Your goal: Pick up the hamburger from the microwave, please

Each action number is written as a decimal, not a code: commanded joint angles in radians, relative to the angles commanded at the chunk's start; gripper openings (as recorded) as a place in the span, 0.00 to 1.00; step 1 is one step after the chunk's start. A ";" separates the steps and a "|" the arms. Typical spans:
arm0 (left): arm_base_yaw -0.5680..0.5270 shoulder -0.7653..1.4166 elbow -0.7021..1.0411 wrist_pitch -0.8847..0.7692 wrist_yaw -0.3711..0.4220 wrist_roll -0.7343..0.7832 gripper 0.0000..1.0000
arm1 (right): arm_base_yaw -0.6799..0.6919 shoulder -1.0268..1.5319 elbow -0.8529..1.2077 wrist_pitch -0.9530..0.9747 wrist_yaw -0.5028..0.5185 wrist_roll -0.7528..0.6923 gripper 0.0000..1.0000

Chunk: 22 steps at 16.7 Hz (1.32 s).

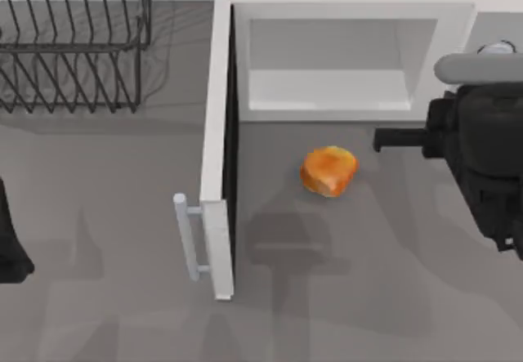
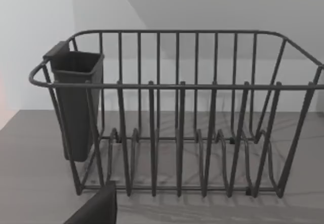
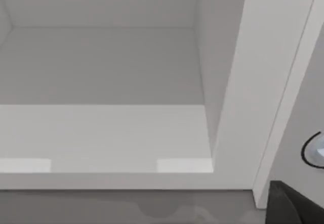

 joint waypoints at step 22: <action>0.000 0.000 0.000 0.000 0.000 0.000 1.00 | 0.000 0.534 -0.192 0.745 0.005 0.002 0.30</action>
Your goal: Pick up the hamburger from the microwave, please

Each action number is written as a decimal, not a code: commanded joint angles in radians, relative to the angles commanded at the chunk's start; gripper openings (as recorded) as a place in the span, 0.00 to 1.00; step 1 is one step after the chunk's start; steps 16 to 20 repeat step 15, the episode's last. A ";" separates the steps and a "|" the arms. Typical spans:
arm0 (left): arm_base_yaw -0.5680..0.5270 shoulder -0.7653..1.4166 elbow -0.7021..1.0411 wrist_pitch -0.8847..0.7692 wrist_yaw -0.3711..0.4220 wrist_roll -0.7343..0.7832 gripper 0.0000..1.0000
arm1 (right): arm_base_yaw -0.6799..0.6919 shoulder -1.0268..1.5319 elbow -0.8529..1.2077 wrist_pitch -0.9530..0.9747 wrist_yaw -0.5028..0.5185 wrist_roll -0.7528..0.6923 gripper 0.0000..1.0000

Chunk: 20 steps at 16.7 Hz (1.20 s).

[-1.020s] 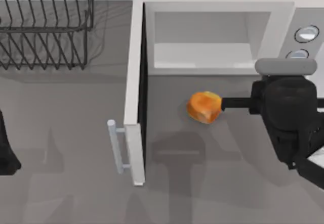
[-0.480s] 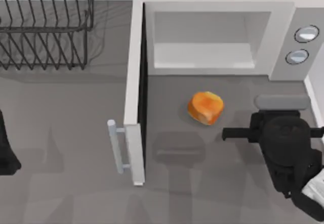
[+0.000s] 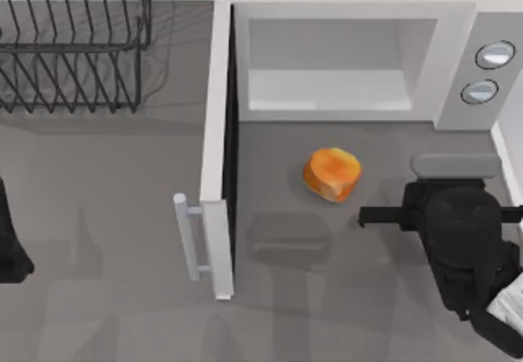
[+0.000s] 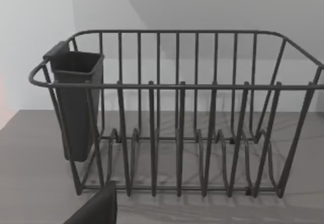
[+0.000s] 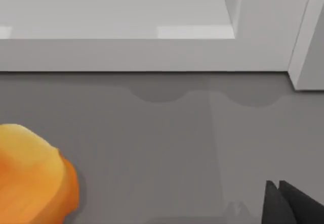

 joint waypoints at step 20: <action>0.000 0.000 0.000 0.000 0.000 0.000 1.00 | 0.000 0.000 0.000 0.000 0.000 0.000 1.00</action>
